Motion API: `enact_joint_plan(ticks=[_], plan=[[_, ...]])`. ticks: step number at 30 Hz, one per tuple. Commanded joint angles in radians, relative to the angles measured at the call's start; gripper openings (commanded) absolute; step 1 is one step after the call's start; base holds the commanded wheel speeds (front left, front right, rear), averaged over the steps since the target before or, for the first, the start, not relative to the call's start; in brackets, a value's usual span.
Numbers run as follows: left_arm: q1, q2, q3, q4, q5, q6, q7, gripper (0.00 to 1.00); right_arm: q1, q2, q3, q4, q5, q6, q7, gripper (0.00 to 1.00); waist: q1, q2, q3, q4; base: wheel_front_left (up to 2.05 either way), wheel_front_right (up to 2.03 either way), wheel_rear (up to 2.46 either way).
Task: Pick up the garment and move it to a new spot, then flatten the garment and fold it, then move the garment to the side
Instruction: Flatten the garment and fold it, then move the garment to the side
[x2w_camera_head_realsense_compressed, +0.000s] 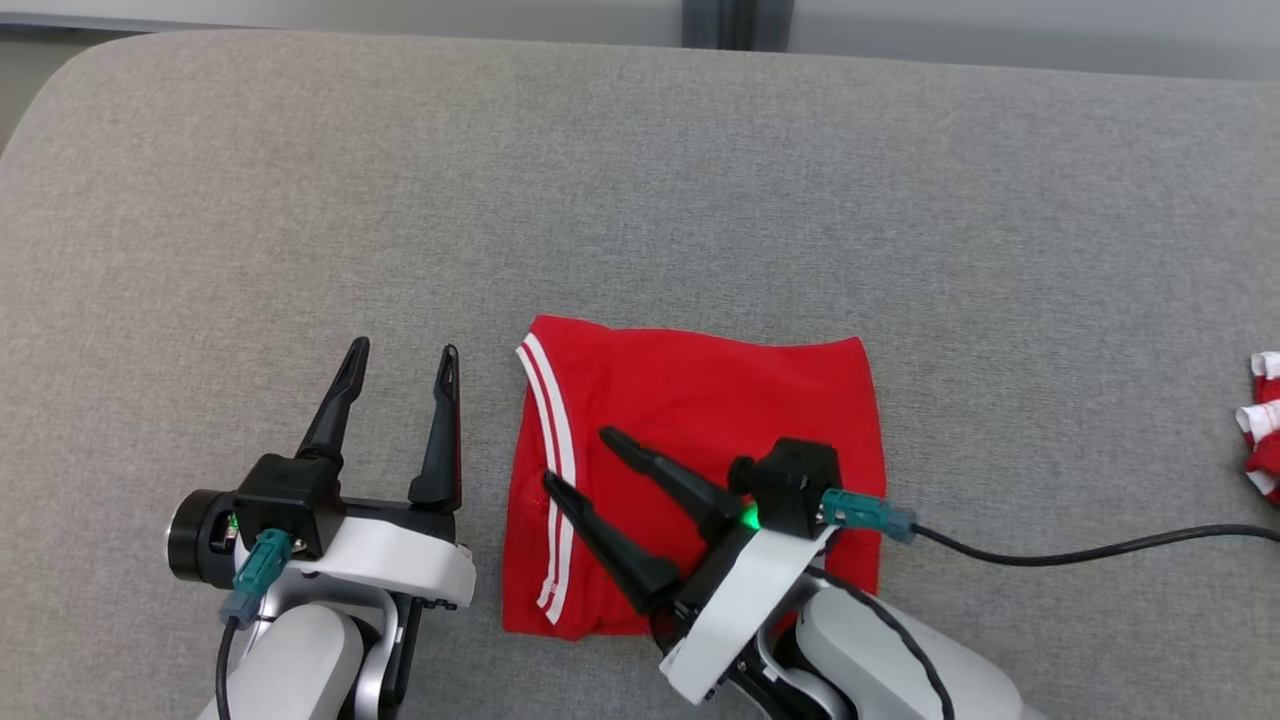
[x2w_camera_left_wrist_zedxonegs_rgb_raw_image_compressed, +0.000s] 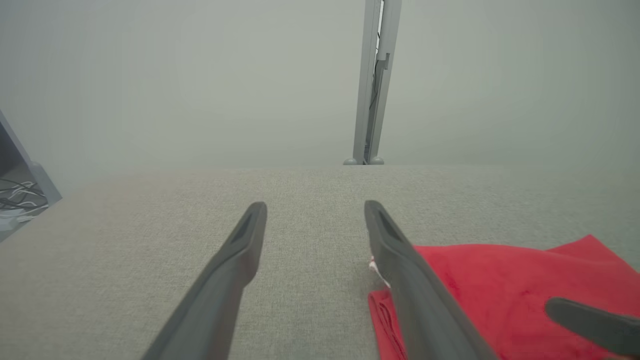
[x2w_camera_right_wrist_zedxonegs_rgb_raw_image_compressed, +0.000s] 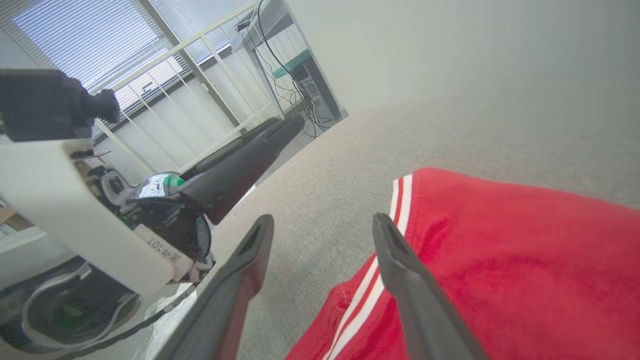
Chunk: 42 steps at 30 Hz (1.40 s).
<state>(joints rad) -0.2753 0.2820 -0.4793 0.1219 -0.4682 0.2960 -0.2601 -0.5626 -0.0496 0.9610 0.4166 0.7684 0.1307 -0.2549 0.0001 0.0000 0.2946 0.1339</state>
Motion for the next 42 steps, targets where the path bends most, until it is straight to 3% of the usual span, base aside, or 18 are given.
enact_joint_plan(ticks=[1, 6, 7, 8, 15, 21, 28, 42], plan=[[0.000, 0.007, 0.008, 0.003, 0.005, 0.003, -0.003, 1.00, 0.006, -0.005, -0.023, -0.021, -0.013, 0.000, -0.009, 1.00, -0.0001, 0.0000, -0.006, -0.012, 0.00, 0.00, 0.00], [0.017, 0.013, 0.021, 0.001, 0.006, 0.011, -0.003, 1.00, 0.085, -0.014, -0.169, -0.130, -0.071, 0.000, -0.012, 1.00, -0.0001, 0.0000, -0.019, -0.040, 0.00, 0.00, 0.00], [0.021, 0.017, 0.026, -0.003, 0.006, 0.014, -0.003, 1.00, 0.137, -0.030, -0.254, -0.193, -0.099, 0.000, -0.012, 1.00, -0.0001, 0.0000, -0.024, -0.052, 0.00, 0.00, 0.00], [0.021, 0.017, 0.026, -0.003, 0.006, 0.014, -0.003, 1.00, 0.137, -0.030, -0.254, -0.193, -0.099, 0.000, -0.012, 1.00, -0.0001, 0.0000, -0.024, -0.052, 0.00, 0.00, 0.00], [0.040, 0.042, 0.046, -0.021, 0.009, 0.032, -0.003, 1.00, 0.312, -0.050, -0.579, -0.399, -0.238, 0.000, 0.004, 1.00, -0.0001, 0.0000, -0.045, -0.086, 0.00, 0.00, 0.00], [0.052, 0.064, 0.057, -0.040, 0.010, 0.044, 0.002, 1.00, 0.399, -0.069, -0.793, -0.498, -0.389, 0.000, 0.068, 1.00, -0.0001, 0.0000, -0.074, -0.103, 0.00, 0.00, 0.00], [0.093, 0.083, 0.068, -0.077, 0.008, 0.069, 0.009, 1.00, 0.499, -0.084, -0.907, -0.532, -0.509, 0.000, 0.117, 1.00, -0.0001, 0.0000, -0.114, -0.112, 0.00, 0.00, 0.00], [0.170, 0.101, 0.064, -0.115, -0.011, 0.095, 0.037, 1.00, 0.627, -0.061, -0.969, -0.551, -0.539, 0.000, 0.158, 1.00, -0.0001, 0.0000, -0.178, -0.105, 0.00, 0.00, 0.00]])
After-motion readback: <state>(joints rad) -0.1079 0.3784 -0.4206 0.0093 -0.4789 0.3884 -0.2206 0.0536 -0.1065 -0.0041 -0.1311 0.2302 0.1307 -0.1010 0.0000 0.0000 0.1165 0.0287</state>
